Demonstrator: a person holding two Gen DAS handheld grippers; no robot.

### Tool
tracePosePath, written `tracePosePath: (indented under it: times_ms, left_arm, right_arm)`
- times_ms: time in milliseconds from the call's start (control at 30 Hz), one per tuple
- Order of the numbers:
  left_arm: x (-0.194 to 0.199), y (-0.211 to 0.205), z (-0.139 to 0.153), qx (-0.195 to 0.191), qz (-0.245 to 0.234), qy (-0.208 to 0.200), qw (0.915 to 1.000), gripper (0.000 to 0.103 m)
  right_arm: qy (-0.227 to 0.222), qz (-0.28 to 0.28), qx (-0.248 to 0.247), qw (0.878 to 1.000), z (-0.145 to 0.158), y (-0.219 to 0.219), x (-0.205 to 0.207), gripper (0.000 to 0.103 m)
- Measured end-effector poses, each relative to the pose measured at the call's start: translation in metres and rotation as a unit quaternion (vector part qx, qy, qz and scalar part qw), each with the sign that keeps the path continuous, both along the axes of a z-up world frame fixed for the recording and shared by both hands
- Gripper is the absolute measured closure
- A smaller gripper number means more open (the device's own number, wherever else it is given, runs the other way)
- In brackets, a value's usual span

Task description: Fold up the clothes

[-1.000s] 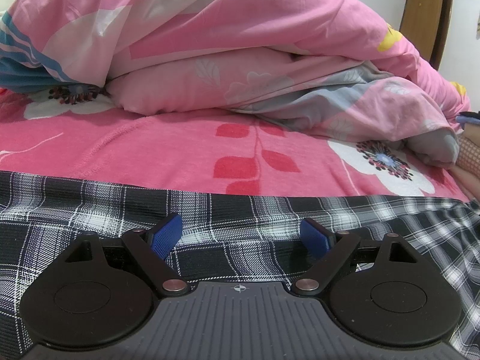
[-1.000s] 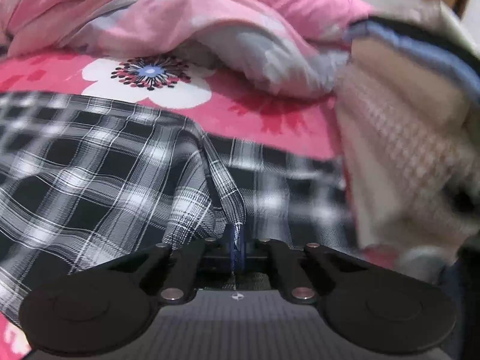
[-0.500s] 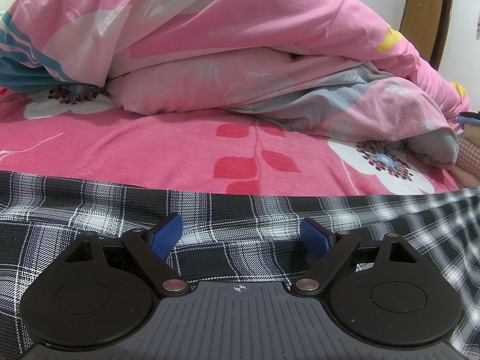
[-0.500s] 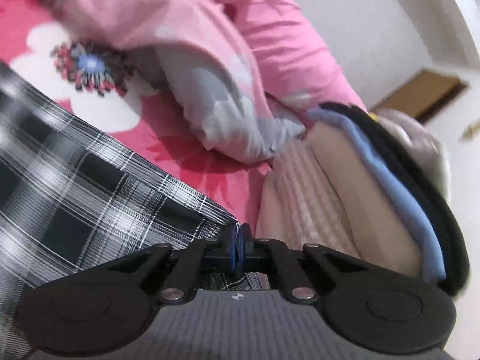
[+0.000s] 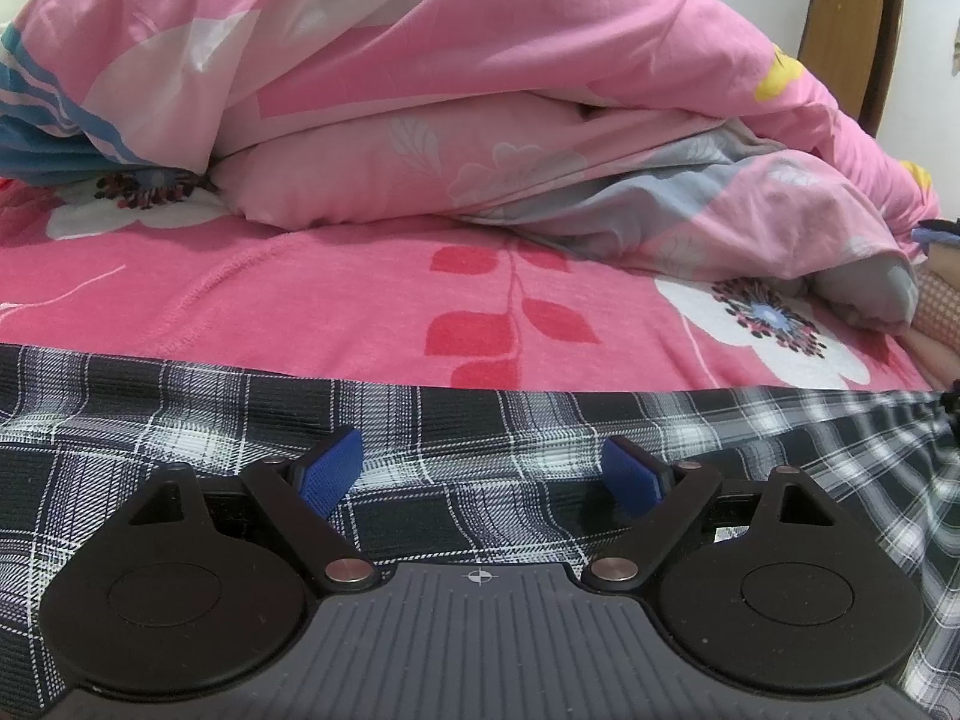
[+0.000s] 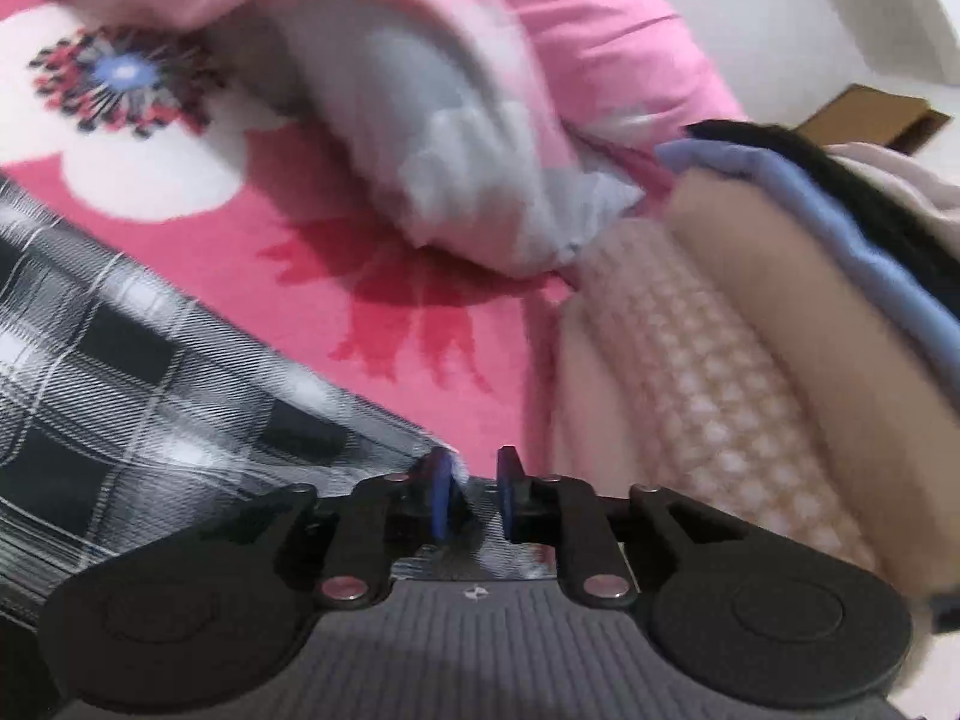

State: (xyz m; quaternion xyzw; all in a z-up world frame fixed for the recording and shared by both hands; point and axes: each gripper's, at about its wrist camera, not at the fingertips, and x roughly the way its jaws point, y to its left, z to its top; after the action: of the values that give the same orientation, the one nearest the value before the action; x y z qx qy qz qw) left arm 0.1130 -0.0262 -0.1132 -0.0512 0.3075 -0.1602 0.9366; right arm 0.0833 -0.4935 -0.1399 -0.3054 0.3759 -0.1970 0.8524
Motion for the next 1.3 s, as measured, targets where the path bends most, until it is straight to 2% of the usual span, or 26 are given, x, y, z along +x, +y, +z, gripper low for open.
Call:
tracePosePath:
  times_ms: [100,233,333,433,500,567,733,900,1000,1133,1200,1300]
  left_arm:
    - [0.0,-0.001,0.0,0.0,0.0,0.0,1.0,0.015]
    - [0.0,-0.001,0.0,0.0,0.0,0.0,1.0,0.015]
    - [0.0,-0.001,0.0,-0.001,0.001,0.0,1.0,0.015]
    - [0.0,-0.001,0.0,0.001,0.001,0.0,1.0,0.015]
    - [0.0,-0.001,0.0,0.001,0.001,0.0,1.0,0.015]
    - [0.0,-0.001,0.0,0.0,0.002,0.0,1.0,0.015]
    - [0.0,0.0,0.0,-0.002,0.002,0.0,1.0,0.015]
    - [0.0,0.0,0.0,-0.002,0.002,0.0,1.0,0.015]
    - [0.0,0.0,0.0,-0.002,0.002,0.0,1.0,0.014]
    - [0.0,0.0,0.001,-0.001,0.001,0.0,1.0,0.014]
    - [0.0,0.0,0.001,-0.001,0.001,0.0,1.0,0.013]
    - [0.0,0.0,0.001,-0.001,0.001,0.0,1.0,0.013]
  right_arm:
    - [-0.034,-0.004,0.003,0.999,0.014,-0.004,-0.014,0.082]
    - [-0.093,-0.007,0.035,0.995,0.038,-0.009,-0.036,0.082]
    - [-0.143,-0.032,0.094,0.985,0.063,-0.014,-0.06,0.081]
    - [-0.182,-0.07,0.183,0.964,0.083,-0.025,-0.084,0.071]
    - [-0.18,-0.095,0.247,0.947,0.086,-0.035,-0.094,0.069]
    - [-0.169,-0.111,0.273,0.941,0.083,-0.038,-0.1,0.069]
    - [-0.111,-0.123,0.242,0.956,0.059,-0.03,-0.086,0.069]
    - [-0.079,-0.139,0.24,0.957,0.038,-0.036,-0.064,0.069]
    - [-0.085,-0.168,0.269,0.945,0.029,-0.047,-0.056,0.069]
    - [-0.108,-0.208,0.323,0.917,0.022,-0.064,-0.055,0.069]
    - [-0.12,-0.217,0.34,0.907,0.018,-0.07,-0.054,0.069]
    - [-0.128,-0.209,0.334,0.91,0.012,-0.071,-0.052,0.074]
